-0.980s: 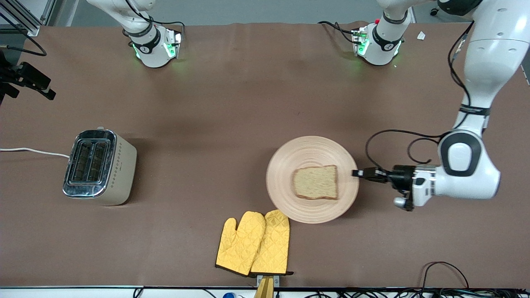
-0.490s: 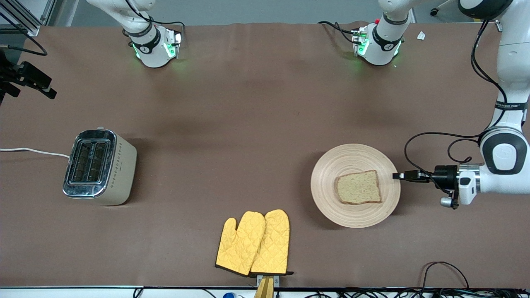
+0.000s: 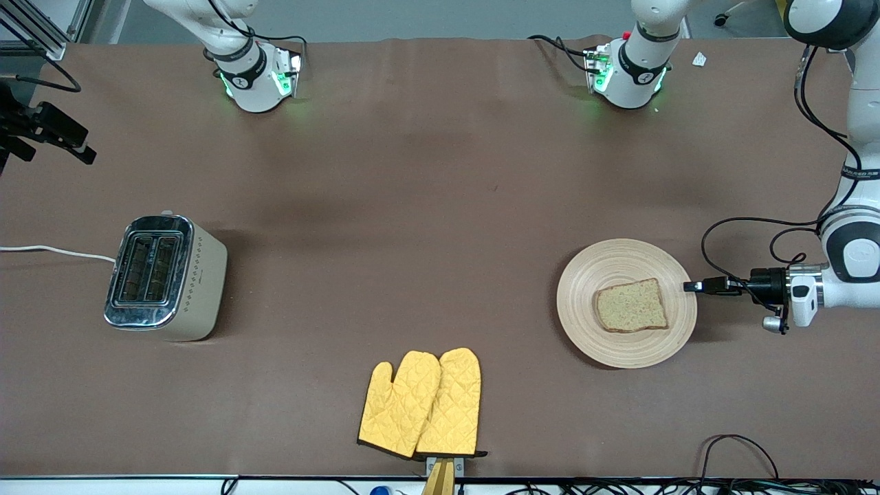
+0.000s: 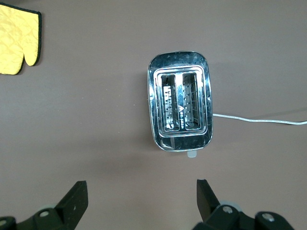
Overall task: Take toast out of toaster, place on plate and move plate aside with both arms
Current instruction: 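Slide the plate with the left gripper away from the toaster, then release the plate rim and draw the left gripper back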
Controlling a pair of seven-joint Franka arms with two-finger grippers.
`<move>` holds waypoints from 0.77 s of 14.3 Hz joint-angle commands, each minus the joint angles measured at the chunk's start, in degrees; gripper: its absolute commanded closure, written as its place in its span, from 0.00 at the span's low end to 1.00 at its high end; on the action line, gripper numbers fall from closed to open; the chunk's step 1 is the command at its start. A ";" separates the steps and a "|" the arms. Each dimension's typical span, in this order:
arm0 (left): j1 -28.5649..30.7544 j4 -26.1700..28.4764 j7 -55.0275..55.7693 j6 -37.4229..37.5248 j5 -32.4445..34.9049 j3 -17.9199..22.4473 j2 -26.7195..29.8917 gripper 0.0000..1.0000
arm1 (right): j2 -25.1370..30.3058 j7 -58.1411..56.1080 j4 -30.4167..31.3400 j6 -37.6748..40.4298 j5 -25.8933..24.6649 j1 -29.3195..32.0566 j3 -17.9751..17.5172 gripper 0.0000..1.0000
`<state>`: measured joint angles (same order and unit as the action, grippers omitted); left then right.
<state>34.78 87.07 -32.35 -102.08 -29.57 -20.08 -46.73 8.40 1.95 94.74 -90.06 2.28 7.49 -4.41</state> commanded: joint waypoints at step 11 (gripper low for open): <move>-2.43 -5.16 5.43 -2.78 10.93 -2.24 5.49 0.00 | -0.14 -0.46 -0.79 0.76 1.06 -0.02 0.01 0.00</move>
<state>34.15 81.43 -30.83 -104.80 -20.23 -21.80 -45.12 8.40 1.94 94.74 -90.05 2.28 7.49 -4.44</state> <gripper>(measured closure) 0.097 0.000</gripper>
